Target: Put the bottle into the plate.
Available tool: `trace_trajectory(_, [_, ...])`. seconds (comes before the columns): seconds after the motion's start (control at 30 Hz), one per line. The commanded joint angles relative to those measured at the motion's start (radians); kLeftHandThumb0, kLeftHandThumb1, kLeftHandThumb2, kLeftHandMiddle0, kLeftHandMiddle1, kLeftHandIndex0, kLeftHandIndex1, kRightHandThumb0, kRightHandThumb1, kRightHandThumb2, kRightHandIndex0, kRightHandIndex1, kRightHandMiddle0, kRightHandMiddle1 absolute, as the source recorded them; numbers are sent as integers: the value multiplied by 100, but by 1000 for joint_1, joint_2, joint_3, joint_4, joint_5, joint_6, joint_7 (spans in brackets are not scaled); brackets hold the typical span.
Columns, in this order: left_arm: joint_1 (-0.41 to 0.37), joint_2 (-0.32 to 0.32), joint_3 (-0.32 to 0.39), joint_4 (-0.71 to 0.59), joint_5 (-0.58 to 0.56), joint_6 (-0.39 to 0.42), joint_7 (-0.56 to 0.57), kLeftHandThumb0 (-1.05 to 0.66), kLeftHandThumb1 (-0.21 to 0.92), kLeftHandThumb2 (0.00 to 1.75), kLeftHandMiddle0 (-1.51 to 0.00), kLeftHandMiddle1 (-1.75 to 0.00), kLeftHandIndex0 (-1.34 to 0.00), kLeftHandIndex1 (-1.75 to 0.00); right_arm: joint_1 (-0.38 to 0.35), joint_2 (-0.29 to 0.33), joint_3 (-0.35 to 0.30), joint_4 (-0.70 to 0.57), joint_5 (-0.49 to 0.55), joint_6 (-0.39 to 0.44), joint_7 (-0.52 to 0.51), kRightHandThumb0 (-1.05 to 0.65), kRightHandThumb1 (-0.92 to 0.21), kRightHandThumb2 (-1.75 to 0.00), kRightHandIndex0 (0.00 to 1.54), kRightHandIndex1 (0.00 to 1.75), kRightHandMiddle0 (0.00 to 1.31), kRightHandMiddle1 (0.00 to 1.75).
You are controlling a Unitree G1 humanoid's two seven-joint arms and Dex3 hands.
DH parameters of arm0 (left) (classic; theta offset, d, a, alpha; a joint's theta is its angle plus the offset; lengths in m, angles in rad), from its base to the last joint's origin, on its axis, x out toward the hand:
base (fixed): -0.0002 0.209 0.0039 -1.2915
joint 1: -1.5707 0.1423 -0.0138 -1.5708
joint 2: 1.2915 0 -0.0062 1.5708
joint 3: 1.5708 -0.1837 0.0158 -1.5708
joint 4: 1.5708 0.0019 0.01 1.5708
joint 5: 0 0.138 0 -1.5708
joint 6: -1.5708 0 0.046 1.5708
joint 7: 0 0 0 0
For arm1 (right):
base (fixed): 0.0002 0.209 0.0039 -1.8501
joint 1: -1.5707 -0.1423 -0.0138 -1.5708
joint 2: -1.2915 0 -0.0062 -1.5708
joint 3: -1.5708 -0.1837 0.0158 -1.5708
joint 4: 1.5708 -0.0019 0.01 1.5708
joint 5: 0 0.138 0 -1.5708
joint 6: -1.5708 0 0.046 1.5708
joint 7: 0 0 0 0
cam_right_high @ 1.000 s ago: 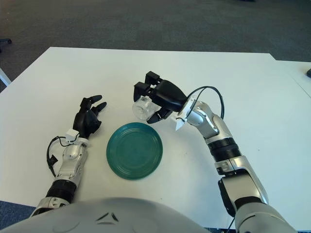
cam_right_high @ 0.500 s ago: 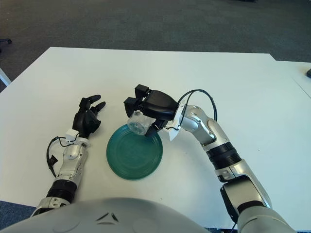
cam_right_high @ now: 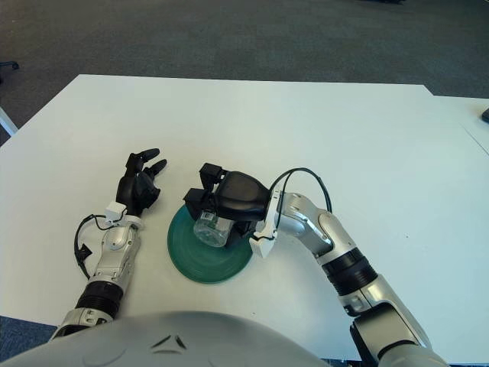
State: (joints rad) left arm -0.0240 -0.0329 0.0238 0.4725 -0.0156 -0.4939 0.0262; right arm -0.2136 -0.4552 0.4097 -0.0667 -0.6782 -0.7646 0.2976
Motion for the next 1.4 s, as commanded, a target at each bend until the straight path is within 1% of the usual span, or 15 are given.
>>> trace_trajectory(0.0, [93, -16, -17, 95, 15, 16, -9, -78, 92, 104, -47, -45, -22, -108, -2, -1, -5, -23, 3, 5, -9, -50, -28, -136, 132, 175, 65, 175])
trace_trajectory(0.1, [96, -16, -20, 89, 15, 20, -12, -77, 92, 104, -47, -45, -22, -108, 4, -6, 3, -27, -3, 7, -4, -49, -29, -135, 131, 175, 64, 175])
trace_trajectory(0.23, [107, -22, -24, 59, 16, 50, -6, -77, 92, 104, -47, -45, -22, -108, 12, -9, 19, -19, -16, 5, -1, -48, -32, -132, 130, 175, 61, 175])
trace_trajectory(0.5, [117, -32, -30, 36, 26, 63, 10, -78, 92, 104, -47, -45, -22, -108, 19, -14, 36, 2, -6, -3, -3, -48, -34, -129, 128, 175, 60, 175])
trace_trajectory(0.63, [121, -33, -34, 31, 34, 54, 13, -79, 92, 104, -47, -45, -22, -108, 31, -15, 41, 1, -9, -2, -6, -47, -34, -128, 127, 175, 59, 175])
trace_trajectory(0.7, [126, -36, -36, 21, 37, 62, 18, -79, 92, 104, -47, -45, -22, -108, 39, -16, 42, 2, -14, -5, -11, -47, -35, -128, 127, 175, 59, 175])
trace_trajectory(0.83, [139, -54, -47, -10, 51, 90, 41, -78, 92, 104, -48, -45, -22, -108, 49, -28, 37, 8, -11, -17, -17, -47, -35, -128, 128, 175, 59, 175])
trace_trajectory(1.0, [161, -95, -64, -83, 68, 167, 90, -78, 92, 105, -47, -47, -21, -110, 46, -38, 34, 44, -6, -50, -32, -47, -34, -128, 127, 175, 59, 175])
trace_trajectory(1.13, [155, -113, -74, -98, 79, 201, 110, -79, 92, 106, -48, -48, -20, -109, 42, -48, 33, 66, 4, -73, -42, -48, -33, -129, 127, 175, 60, 175])
trace_trajectory(1.23, [136, -120, -83, -87, 76, 210, 113, -81, 92, 106, -47, -48, -19, -109, 46, -48, 36, 75, 3, -83, -49, -49, -30, -133, 129, 175, 62, 175])
trace_trajectory(1.37, [135, -118, -90, -85, 76, 200, 114, -82, 92, 106, -47, -48, -18, -108, 58, -45, 39, 76, -7, -91, -63, -49, -29, -135, 130, 175, 64, 175])
